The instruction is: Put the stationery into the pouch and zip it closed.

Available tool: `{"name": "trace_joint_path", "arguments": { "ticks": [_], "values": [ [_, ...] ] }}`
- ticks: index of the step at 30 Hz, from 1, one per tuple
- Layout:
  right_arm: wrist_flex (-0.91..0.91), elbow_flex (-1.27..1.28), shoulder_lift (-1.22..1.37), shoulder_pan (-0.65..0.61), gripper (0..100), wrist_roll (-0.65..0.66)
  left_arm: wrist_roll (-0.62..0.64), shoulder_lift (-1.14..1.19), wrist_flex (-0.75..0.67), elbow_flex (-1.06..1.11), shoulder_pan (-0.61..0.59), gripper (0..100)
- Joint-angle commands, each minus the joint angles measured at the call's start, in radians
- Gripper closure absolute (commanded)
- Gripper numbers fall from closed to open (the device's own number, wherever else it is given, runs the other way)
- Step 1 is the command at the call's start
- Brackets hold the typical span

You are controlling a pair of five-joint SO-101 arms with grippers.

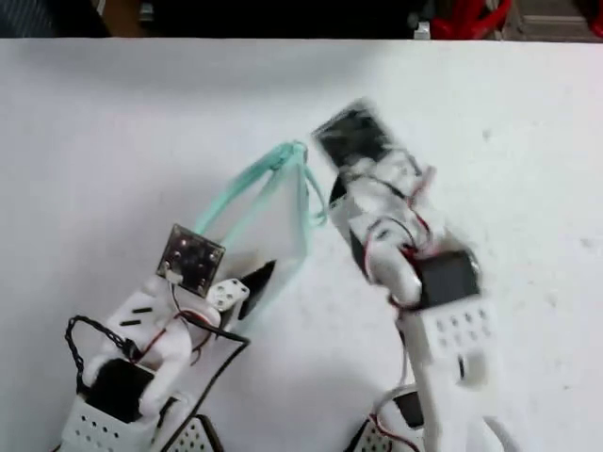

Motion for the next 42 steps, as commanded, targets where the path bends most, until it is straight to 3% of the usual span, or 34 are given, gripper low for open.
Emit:
{"name": "trace_joint_path", "arguments": {
  "ticks": [1,3,9,13,18,23,27,35,37,42],
  "values": [
    [-0.073,0.069,0.036,-0.013,77.9,0.173,-0.009,-0.007,-0.032,-0.014,0.007,90],
    [-0.119,0.123,0.03,-0.018,77.9,0.161,-0.054,-0.007,-0.064,-0.014,0.007,98],
    [-0.185,0.298,-0.12,-0.024,77.9,0.097,-0.124,-0.008,-0.064,-0.012,0.01,98],
    [-0.228,0.46,-0.364,-0.013,77.9,0.02,-0.279,-0.008,-0.057,-0.012,0.051,98],
    [-0.386,0.73,-0.74,-0.018,82.9,-0.084,-0.304,-0.008,0.005,-0.031,0.099,98],
    [-0.272,0.861,-1.064,-0.025,78.7,-0.141,-0.377,-0.008,0.186,-0.146,0.147,98],
    [-0.148,0.835,-1.046,-0.025,68.4,-0.198,-0.388,-0.007,0.198,-0.147,0.177,98],
    [-0.298,0.879,-1.066,-0.091,68.0,-0.195,-0.39,-0.005,0.221,-0.147,0.262,98],
    [-0.389,0.931,-1.066,-0.087,72.9,-0.192,-0.39,-0.005,0.222,-0.147,0.259,98],
    [-0.529,0.951,-1.067,-0.019,98.2,-0.055,-0.39,-0.005,0.219,-0.147,0.255,98]
  ]
}}
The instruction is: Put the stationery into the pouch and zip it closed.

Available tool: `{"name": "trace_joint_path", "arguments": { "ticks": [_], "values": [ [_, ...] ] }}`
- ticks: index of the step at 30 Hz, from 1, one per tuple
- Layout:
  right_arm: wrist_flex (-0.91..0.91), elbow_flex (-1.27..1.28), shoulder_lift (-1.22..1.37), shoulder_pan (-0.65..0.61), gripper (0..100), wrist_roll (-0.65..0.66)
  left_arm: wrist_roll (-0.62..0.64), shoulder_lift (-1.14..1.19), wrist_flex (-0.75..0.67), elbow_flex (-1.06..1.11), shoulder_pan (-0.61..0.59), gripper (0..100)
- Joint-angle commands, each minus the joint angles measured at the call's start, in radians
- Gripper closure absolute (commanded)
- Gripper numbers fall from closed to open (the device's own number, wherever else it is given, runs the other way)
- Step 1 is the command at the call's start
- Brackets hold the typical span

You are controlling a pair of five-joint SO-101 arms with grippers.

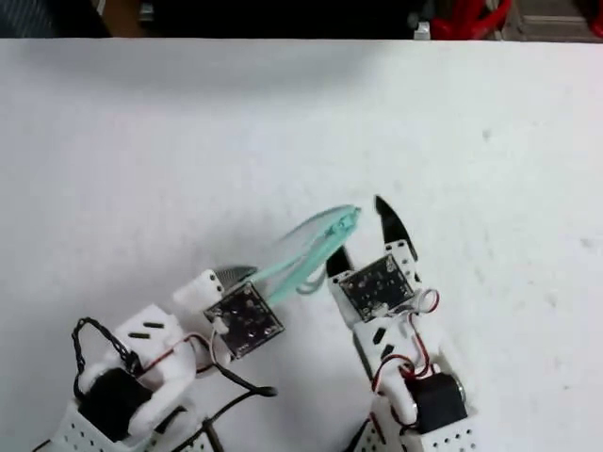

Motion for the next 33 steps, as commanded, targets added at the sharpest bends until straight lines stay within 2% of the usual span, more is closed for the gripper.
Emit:
{"name": "trace_joint_path", "arguments": {
  "ticks": [1,6,11,16,21,23,28,33],
  "values": [
    [-0.097,-0.035,-0.008,0.035,98.5,0.077,-0.014,0.01,0.0,-0.048,0.039,98],
    [-0.096,-0.176,-0.008,0.042,98.1,0.051,-0.009,0.01,-0.003,-0.048,0.038,98],
    [0.035,-0.341,-0.008,0.044,98.0,0.006,-0.005,0.01,-0.029,-0.048,0.021,98],
    [0.151,-0.459,-0.008,0.042,98.0,0.003,0.092,0.008,-0.061,-0.049,-0.054,97],
    [0.317,-0.476,-0.008,-0.113,98.0,0.002,0.213,0.008,-0.063,-0.049,-0.085,82],
    [0.348,-0.474,-0.008,-0.171,98.0,0.002,0.255,0.008,-0.061,-0.049,-0.085,79],
    [0.348,-0.457,0.015,-0.176,98.0,0.002,0.247,0.005,-0.061,-0.055,-0.084,83],
    [0.294,-0.413,0.16,-0.176,98.0,0.002,0.245,-0.127,-0.055,-0.051,-0.084,96]
  ]
}}
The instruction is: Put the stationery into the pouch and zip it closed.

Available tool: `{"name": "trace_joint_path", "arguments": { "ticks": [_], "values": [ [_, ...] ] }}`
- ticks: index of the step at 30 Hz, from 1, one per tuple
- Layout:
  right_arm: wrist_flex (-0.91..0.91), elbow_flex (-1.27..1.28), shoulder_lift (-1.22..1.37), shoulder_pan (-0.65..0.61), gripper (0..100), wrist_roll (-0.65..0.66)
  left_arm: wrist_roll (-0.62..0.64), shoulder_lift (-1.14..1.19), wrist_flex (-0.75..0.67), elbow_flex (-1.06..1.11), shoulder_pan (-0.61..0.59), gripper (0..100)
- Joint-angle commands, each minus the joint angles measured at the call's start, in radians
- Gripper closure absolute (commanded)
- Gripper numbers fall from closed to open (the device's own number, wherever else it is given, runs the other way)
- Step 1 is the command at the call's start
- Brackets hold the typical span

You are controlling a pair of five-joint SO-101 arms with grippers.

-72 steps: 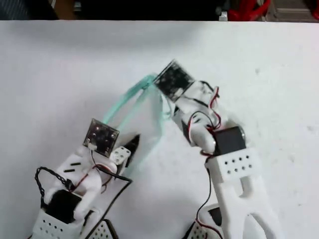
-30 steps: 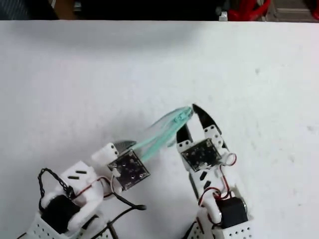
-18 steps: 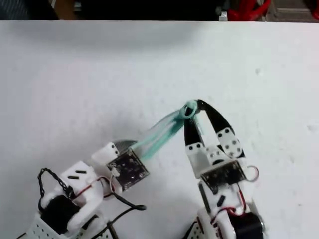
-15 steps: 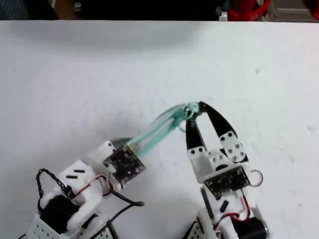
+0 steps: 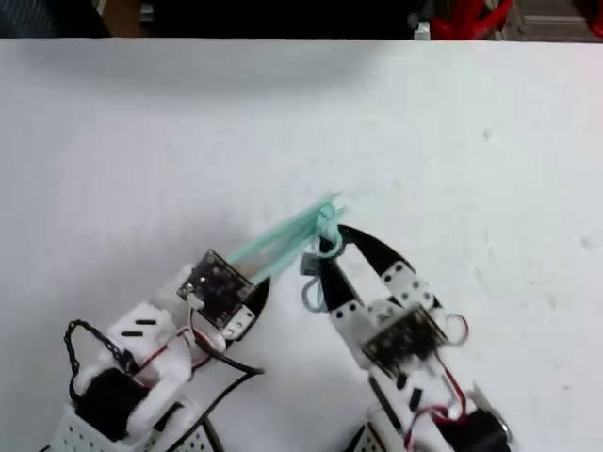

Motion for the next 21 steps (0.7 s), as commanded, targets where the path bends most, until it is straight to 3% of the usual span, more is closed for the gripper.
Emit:
{"name": "trace_joint_path", "arguments": {
  "ticks": [1,7,16,21],
  "values": [
    [-0.048,-0.002,0.117,-0.016,98.0,-0.006,0.015,-0.131,-0.02,-0.035,-0.007,99],
    [-0.036,-0.181,0.249,-0.036,98.1,-0.127,0.015,-0.154,-0.014,-0.023,0.001,98],
    [0.237,-0.652,0.476,-0.272,98.1,-0.13,-0.04,-0.16,-0.011,-0.023,-0.007,98],
    [0.352,-0.781,0.595,-0.386,98.1,-0.129,-0.04,-0.162,-0.009,-0.023,-0.008,98]
  ]
}}
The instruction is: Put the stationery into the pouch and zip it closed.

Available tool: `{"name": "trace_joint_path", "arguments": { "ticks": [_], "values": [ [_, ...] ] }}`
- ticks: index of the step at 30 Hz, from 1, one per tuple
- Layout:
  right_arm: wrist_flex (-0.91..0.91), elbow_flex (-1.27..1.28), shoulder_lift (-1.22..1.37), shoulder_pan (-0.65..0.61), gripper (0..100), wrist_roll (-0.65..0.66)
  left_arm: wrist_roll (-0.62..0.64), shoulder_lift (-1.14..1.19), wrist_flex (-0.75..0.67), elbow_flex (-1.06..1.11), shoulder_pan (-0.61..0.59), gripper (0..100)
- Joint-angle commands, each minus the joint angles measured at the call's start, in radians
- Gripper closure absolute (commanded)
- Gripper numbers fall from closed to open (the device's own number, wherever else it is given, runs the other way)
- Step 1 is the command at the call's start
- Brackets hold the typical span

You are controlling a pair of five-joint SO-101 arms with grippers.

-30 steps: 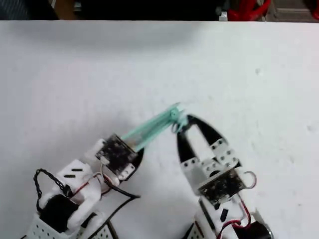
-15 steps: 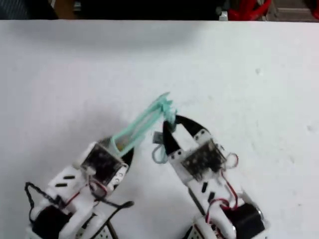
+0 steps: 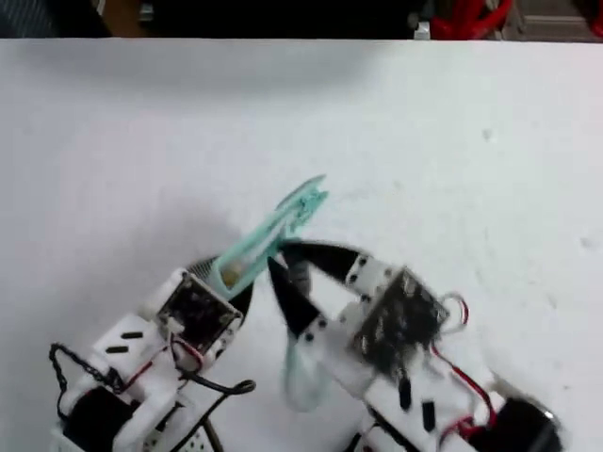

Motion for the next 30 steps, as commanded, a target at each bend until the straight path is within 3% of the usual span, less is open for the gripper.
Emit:
{"name": "trace_joint_path", "arguments": {
  "ticks": [1,8,14,19,21,24,30],
  "values": [
    [0.064,-0.087,0.093,-0.073,98.1,-0.002,-0.011,-0.021,-0.011,-0.025,-0.012,98],
    [0.17,-0.124,0.163,-0.182,98.1,0.086,-0.008,-0.021,-0.015,-0.026,-0.071,98],
    [0.219,-0.218,0.131,0.111,96.3,0.132,-0.008,-0.021,-0.015,-0.025,-0.067,98],
    [0.134,-0.063,0.12,0.243,79.0,0.13,-0.009,-0.021,-0.015,-0.025,-0.067,98],
    [0.081,-0.021,0.119,0.262,77.2,0.091,-0.009,-0.021,-0.015,-0.025,-0.068,98],
    [0.061,-0.031,0.119,0.234,76.9,-0.02,-0.011,-0.021,-0.014,-0.025,-0.07,98],
    [0.088,-0.107,0.128,0.139,76.9,-0.095,-0.011,-0.021,-0.012,-0.025,-0.071,98]
  ]
}}
